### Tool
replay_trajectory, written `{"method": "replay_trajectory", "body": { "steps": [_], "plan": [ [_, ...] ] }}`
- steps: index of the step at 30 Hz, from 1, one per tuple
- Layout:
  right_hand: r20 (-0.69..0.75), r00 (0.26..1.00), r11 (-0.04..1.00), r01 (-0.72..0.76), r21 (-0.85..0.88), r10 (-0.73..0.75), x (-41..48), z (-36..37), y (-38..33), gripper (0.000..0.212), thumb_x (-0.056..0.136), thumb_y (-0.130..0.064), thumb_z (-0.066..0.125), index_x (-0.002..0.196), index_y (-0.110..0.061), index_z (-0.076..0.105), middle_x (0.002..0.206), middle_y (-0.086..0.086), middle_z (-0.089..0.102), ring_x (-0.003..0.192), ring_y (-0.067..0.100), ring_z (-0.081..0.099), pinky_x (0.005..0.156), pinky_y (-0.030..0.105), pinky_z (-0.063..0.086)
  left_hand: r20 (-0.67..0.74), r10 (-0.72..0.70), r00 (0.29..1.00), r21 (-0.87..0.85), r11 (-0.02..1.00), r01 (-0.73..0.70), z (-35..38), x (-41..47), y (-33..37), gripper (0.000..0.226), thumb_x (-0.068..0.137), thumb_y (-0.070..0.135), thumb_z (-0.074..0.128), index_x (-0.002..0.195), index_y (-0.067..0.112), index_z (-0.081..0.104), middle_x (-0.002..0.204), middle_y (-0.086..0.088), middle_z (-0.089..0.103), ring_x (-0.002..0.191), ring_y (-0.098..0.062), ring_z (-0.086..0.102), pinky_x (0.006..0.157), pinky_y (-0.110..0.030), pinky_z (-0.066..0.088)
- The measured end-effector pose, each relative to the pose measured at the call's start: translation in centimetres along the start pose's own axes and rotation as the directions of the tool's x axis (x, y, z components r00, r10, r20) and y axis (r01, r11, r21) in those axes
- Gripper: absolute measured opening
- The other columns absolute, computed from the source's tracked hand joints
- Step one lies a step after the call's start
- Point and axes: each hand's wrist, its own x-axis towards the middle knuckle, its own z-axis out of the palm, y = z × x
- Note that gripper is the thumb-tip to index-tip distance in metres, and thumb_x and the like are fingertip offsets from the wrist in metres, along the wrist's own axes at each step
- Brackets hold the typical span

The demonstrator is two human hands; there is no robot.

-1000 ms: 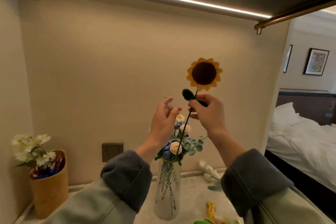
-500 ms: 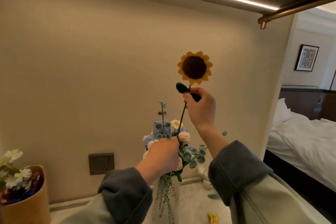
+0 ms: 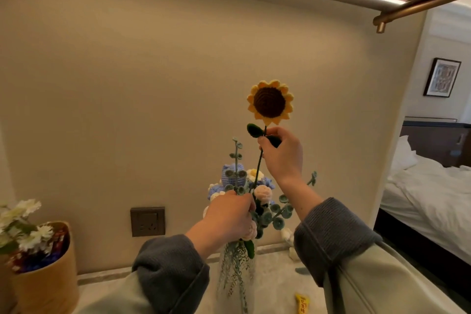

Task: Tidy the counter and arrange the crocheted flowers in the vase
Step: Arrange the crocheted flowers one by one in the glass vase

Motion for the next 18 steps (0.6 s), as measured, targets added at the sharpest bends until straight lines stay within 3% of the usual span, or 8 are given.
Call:
{"method": "replay_trajectory", "body": {
  "steps": [5, 9, 13, 15, 18],
  "plan": [
    [0.194, 0.971, 0.983, -0.115, -0.144, 0.142, -2.0, 0.6, 2.1, 0.008, 0.088, -0.023, 0.065, 0.095, -0.021, 0.064, 0.085, -0.002, 0.068, 0.075, 0.018, 0.066, 0.069, 0.039, 0.056, -0.039, 0.008, 0.999, 0.021, 1.0, -0.007, 0.0, -0.1, 0.0, 0.026, 0.089, 0.021, 0.042, 0.113, 0.016, 0.05, 0.098, -0.008, 0.055, 0.091, -0.026, 0.049, 0.072, -0.038, 0.046],
    [0.194, 0.95, 0.95, -0.195, -0.245, 0.245, -3.0, 0.6, 3.6, 0.004, 0.084, -0.028, 0.067, 0.085, -0.027, 0.063, 0.074, -0.007, 0.066, 0.066, 0.01, 0.062, 0.062, 0.034, 0.052, -0.103, -0.002, 0.995, -0.029, 1.0, -0.001, 0.2, 0.0, -0.2, 0.02, 0.089, 0.018, 0.043, 0.108, 0.014, 0.046, 0.088, -0.006, 0.05, 0.084, -0.025, 0.048, 0.064, -0.037, 0.042],
    [0.198, 0.945, 0.886, -0.152, -0.438, 0.26, -3.0, 0.4, 3.8, 0.012, 0.082, -0.035, 0.064, 0.081, -0.028, 0.073, 0.079, -0.007, 0.069, 0.083, 0.016, 0.063, 0.069, 0.035, 0.056, -0.17, -0.035, 0.985, -0.116, 0.993, 0.016, 0.4, 0.3, -0.2, 0.024, 0.089, 0.015, 0.043, 0.112, 0.016, 0.041, 0.085, -0.002, 0.05, 0.077, -0.023, 0.051, 0.059, -0.04, 0.045],
    [0.221, 0.932, 0.817, -0.119, -0.564, 0.288, -3.0, 0.4, 3.6, 0.017, 0.081, -0.036, 0.062, 0.085, -0.027, 0.075, 0.089, -0.002, 0.069, 0.094, 0.022, 0.06, 0.08, 0.039, 0.055, -0.214, -0.068, 0.974, -0.208, 0.978, 0.023, 0.7, 0.3, -0.2, 0.034, 0.088, 0.014, 0.043, 0.121, 0.018, 0.036, 0.092, -0.002, 0.054, 0.078, -0.021, 0.054, 0.06, -0.039, 0.047],
    [0.287, 0.889, 0.735, -0.078, -0.673, 0.358, -3.0, 0.2, 3.4, 0.015, 0.08, -0.035, 0.058, 0.075, -0.023, 0.066, 0.095, 0.004, 0.065, 0.1, 0.027, 0.058, 0.087, 0.041, 0.052, -0.315, -0.096, 0.944, -0.329, 0.944, -0.014, 1.0, 0.2, -0.1, 0.053, 0.087, 0.012, 0.044, 0.135, 0.024, 0.024, 0.12, -0.003, 0.053, 0.096, -0.022, 0.056, 0.073, -0.037, 0.049]
  ]
}}
